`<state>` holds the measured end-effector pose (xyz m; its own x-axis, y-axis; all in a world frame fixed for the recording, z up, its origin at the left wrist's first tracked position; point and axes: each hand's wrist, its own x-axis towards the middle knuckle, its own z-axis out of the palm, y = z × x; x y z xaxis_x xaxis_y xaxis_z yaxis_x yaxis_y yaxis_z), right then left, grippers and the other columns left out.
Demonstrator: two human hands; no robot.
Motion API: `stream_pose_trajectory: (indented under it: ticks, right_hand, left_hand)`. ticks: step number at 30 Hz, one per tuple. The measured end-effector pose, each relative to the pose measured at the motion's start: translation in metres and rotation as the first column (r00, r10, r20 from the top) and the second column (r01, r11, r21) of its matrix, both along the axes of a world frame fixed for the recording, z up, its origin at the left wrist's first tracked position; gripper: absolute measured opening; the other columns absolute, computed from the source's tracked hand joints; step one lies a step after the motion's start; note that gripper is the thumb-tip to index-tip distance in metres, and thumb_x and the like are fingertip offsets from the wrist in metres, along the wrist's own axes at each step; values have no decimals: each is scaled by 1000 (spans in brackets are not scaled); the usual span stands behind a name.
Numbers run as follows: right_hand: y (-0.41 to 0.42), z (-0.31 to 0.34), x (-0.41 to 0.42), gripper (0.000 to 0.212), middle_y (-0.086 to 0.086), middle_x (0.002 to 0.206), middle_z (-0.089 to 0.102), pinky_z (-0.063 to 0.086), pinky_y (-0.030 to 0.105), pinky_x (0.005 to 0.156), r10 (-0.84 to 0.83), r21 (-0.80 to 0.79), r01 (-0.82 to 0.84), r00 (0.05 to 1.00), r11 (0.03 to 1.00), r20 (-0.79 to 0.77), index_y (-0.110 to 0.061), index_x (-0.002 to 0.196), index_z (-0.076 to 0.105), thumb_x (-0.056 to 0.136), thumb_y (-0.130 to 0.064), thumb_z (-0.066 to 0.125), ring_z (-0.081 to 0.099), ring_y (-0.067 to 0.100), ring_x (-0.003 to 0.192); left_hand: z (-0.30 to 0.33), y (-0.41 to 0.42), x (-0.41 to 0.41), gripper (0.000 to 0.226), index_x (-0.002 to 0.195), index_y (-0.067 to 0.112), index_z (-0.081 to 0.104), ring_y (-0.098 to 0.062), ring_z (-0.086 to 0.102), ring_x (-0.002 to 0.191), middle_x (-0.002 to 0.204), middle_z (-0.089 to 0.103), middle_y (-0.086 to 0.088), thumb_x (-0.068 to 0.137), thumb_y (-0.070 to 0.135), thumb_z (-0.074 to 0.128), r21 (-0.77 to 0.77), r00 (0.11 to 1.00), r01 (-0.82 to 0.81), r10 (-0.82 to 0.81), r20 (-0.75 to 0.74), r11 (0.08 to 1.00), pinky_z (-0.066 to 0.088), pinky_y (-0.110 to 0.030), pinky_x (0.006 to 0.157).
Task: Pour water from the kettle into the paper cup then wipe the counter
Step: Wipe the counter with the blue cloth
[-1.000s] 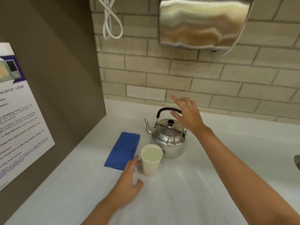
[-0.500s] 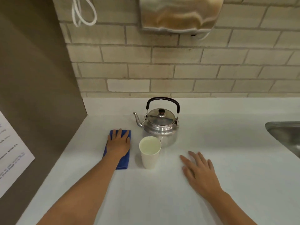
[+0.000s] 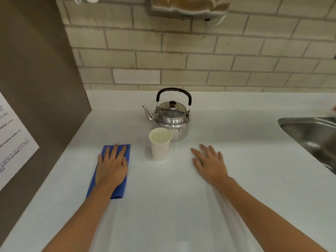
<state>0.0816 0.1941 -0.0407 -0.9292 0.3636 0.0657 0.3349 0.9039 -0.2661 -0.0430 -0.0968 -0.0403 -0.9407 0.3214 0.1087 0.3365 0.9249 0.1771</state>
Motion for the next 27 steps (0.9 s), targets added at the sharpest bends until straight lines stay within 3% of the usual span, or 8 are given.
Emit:
stream_pose_trajectory:
  ticks: [5,10,15,19,23,27]
  right_hand:
    - [2,3,1,44,1,156,19,9,50,116,41,3,-42,998,999,45,-38,141,28,97,-42,25,9,27,144]
    - [13,10,6,44,0,154,22,17,50,113,156,39,-159,985,987,69,-37,140,29,98,-43,23,14,27,141]
    - [58,12,18,42,-2,152,24,15,55,112,167,52,-171,984,984,63,-36,139,29,98,-40,22,14,22,141]
    - [96,9,27,43,-2,154,21,11,57,112,145,38,-148,986,988,81,-37,141,27,98,-39,21,10,23,143]
    - [122,15,25,42,-2,154,23,14,55,113,163,-18,-162,986,987,36,-35,141,30,99,-36,22,13,22,143]
    - [163,17,21,43,0,153,25,17,56,113,99,-45,-98,995,994,30,-32,142,29,99,-35,22,18,21,141]
  left_hand:
    - [-1,51,78,52,147,20,4,-32,2,145,159,4,-8,96,28,14,36,971,-230,227,80,972,3,-48,118]
    - [0,92,130,52,147,20,5,-30,4,145,159,5,-7,97,28,15,37,974,-219,216,68,975,5,-45,118]
    - [3,44,139,52,146,11,15,-36,10,143,157,13,-16,96,25,22,115,859,-512,507,77,851,8,-48,117]
    - [3,103,162,54,146,7,10,-39,8,143,157,10,-18,96,24,23,122,784,-621,616,75,774,6,-49,116]
    - [-1,221,182,55,146,8,8,-38,10,143,157,9,-17,96,27,22,71,856,-517,513,60,853,6,-49,116]
    - [0,305,142,56,146,9,2,-37,1,144,158,1,-16,96,28,20,61,942,-326,320,101,943,0,-48,117]
